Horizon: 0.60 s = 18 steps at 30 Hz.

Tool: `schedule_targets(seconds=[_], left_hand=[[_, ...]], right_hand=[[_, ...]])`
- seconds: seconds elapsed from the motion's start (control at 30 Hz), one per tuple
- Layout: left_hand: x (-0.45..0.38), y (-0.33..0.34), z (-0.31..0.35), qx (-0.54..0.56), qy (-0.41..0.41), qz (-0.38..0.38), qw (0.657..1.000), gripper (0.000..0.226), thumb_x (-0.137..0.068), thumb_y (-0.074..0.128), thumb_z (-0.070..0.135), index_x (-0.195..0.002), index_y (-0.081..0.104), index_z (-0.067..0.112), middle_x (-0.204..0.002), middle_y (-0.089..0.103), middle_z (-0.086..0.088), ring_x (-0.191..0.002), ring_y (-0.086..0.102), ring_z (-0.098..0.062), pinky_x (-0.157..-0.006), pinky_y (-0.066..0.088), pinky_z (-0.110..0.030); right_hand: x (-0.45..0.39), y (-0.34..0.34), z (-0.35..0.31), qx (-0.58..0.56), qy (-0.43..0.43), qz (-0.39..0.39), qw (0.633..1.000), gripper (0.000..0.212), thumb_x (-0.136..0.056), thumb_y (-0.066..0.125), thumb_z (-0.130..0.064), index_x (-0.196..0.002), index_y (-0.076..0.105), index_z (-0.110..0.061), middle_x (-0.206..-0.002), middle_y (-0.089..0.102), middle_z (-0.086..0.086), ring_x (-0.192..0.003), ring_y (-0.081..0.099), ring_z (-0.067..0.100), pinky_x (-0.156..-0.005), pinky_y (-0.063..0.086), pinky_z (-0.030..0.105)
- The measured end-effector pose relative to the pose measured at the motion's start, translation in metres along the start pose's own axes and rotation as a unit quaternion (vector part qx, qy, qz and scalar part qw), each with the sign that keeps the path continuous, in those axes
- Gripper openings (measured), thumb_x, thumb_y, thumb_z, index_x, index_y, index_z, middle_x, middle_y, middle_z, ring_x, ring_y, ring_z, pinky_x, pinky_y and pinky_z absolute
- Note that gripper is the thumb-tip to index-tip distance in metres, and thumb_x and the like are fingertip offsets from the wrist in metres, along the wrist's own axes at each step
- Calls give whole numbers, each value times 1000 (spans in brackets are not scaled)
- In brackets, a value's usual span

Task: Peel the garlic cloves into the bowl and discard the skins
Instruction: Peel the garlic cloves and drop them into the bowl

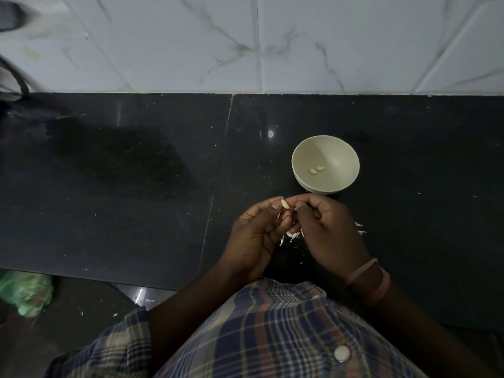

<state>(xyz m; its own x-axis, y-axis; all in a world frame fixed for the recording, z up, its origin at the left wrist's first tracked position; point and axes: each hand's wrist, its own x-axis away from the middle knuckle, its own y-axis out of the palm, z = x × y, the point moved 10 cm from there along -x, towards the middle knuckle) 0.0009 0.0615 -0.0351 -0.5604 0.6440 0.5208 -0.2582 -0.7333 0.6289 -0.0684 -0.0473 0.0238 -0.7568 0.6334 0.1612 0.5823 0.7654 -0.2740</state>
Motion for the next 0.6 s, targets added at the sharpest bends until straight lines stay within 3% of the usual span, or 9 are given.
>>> schedule_targets(seconds=[0.17,0.37,0.47,0.6], left_hand=[[2,3,1,-11,12,2,1000,17,-84,64,9,-99,69,3,-88,75,-10,-77,73,-12,-68,58,-19],[2,2,1,-30,22,-6,999,22,-82,66,8,-103,69,6,-93,75,-8,-81,72,-12,-71,58,-20],[1,3,2,-35,23,-15,999,30,-84,66,9,-113,70,7,-103,74,-11,-88,72,-15,-76,59,-23],[3,5,6,-29,32,-13,999,28,-85,63,6,-112,70,3,-98,75,-14,-84,73,-15,-73,59,-22]], right_hand=[[0,-4,-3,30,-15,19,999,9,-91,68,-13,-94,76,-17,-77,76,-5,-69,72,8,-72,61,36],[-1,-3,-1,42,-33,5,999,10,-92,69,-18,-98,76,-18,-83,75,-5,-75,72,10,-75,61,44],[-2,2,-4,48,-52,-20,997,13,-93,69,-17,-105,74,-16,-90,74,-5,-82,72,7,-80,60,40],[-4,1,-5,69,-70,-17,995,15,-95,65,-15,-108,74,-16,-95,73,-7,-84,71,7,-80,60,34]])
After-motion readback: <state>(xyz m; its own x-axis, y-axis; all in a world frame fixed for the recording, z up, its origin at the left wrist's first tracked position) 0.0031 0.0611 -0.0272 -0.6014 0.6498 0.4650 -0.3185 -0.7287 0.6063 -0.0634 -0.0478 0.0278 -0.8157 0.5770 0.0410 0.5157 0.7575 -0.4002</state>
